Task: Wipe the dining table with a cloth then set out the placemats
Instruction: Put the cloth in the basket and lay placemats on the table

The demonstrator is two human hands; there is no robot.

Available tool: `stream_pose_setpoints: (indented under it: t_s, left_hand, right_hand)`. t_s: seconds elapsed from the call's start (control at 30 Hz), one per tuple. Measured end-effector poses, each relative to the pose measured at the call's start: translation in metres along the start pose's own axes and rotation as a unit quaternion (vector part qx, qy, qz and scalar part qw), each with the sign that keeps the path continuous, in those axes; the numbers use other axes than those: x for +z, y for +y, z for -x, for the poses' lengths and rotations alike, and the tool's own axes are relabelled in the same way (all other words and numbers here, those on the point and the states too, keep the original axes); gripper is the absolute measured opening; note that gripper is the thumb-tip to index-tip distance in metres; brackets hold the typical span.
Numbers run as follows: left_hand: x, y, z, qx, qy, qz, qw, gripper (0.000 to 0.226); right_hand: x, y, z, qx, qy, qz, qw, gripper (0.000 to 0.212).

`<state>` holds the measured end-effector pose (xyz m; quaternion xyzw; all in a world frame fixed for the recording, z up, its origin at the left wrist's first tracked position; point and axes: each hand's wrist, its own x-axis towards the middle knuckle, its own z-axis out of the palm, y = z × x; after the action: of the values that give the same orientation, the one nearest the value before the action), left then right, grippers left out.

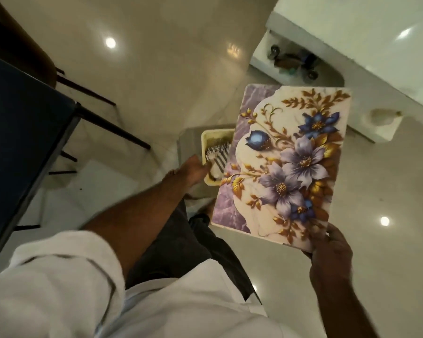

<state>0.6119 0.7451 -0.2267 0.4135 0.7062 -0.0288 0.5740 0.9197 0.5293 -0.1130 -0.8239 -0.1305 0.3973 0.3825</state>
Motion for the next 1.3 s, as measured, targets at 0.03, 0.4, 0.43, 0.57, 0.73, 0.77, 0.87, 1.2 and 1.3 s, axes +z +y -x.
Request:
stream_pose_setpoints:
  t_s: [0.03,0.4,0.43,0.57,0.73,0.77,0.87,1.2,1.3]
  left_hand:
    - [-0.006,0.005,0.015,-0.001,-0.010,0.042,0.999,0.066]
    - [-0.124,-0.027,0.174,0.007,0.093,0.352,0.931,0.032]
    - [-0.140,-0.041,0.182,0.016,0.110,0.381,0.918,0.028]
    - [-0.183,-0.112,0.210,0.056,0.146,0.440,0.884,0.028]
    - [-0.228,-0.199,0.255,0.083,0.216,0.467,0.854,0.022]
    - [-0.237,-0.217,0.263,0.073,0.238,0.471,0.846,0.022]
    - [-0.260,-0.271,0.280,0.032,0.300,0.475,0.827,0.020]
    - [-0.333,-0.402,0.309,-0.026,0.406,0.543,0.735,0.020]
    - [-0.345,-0.423,0.300,-0.038,0.418,0.565,0.710,0.016]
  right_hand:
    - [0.006,-0.005,0.001,-0.007,-0.014,-0.003,1.000,0.020]
    - [0.110,-0.104,0.041,-0.133,-0.183,0.061,0.972,0.028]
    - [0.126,-0.119,0.049,-0.165,-0.195,0.081,0.963,0.025]
    - [0.190,-0.155,0.091,-0.262,-0.274,0.104,0.919,0.028]
    - [0.288,-0.153,0.147,-0.295,-0.354,0.121,0.879,0.018]
    - [0.304,-0.152,0.163,-0.293,-0.373,0.133,0.870,0.017]
    - [0.357,-0.140,0.202,-0.300,-0.396,0.152,0.854,0.022]
    - [0.503,-0.107,0.315,-0.291,-0.490,0.216,0.793,0.010]
    - [0.543,-0.116,0.335,-0.296,-0.510,0.249,0.768,0.010]
